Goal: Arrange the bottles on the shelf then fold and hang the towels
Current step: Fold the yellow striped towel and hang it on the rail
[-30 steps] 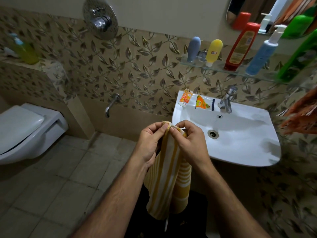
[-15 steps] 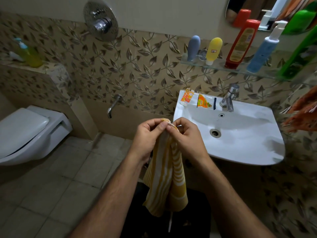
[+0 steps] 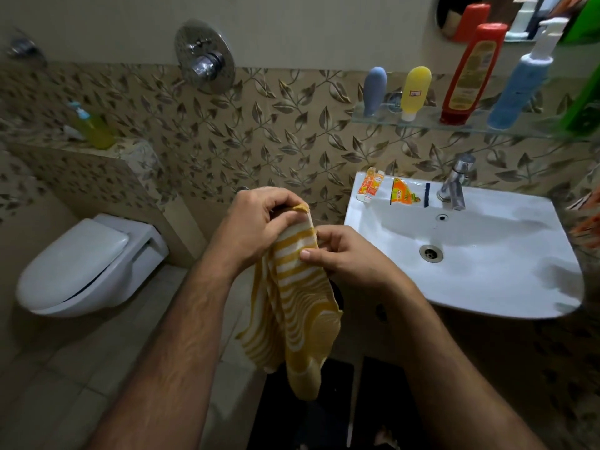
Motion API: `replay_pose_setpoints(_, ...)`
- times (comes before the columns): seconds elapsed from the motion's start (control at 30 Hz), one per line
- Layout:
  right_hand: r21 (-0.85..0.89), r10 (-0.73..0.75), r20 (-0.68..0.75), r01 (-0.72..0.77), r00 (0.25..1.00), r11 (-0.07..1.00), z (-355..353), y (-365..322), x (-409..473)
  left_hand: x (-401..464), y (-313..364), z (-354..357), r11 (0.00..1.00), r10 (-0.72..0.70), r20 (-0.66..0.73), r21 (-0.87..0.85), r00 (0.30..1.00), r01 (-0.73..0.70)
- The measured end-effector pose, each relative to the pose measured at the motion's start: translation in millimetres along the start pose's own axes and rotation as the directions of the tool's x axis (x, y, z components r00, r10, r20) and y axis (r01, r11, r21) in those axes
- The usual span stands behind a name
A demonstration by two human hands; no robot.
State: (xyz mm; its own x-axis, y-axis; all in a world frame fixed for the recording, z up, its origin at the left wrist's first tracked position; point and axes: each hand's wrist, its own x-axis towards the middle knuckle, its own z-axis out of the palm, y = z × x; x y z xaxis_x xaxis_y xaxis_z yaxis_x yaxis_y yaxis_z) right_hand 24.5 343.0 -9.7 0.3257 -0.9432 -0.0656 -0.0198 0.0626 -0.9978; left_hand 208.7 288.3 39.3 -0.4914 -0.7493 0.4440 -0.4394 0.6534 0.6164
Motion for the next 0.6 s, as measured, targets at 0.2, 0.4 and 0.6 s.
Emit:
replay_pose_setpoints(0.2, 0.082, 0.143, 0.011, -0.143, 0.99, 0.986, 8.6, 26.5, 9.5, -2.3, -0.9, -7.6, 0.998, -0.01, -0.12, 0.053, 0.993, 0.016)
replay_pose_setpoints(0.4, 0.082, 0.211, -0.114, -0.203, 0.971, 0.976, 1.2, 37.8, 3.7, -3.7, -7.1, -17.1, 0.998, -0.047, -0.23, -0.052, 0.972, 0.036)
replay_pose_setpoints(0.6, 0.019, 0.094, -0.246, -0.092, 0.965, 0.996, -1.6, 29.9, -5.7, -2.7, -10.7, -26.3, 0.982, -0.077, -0.327, -0.191, 0.942, 0.014)
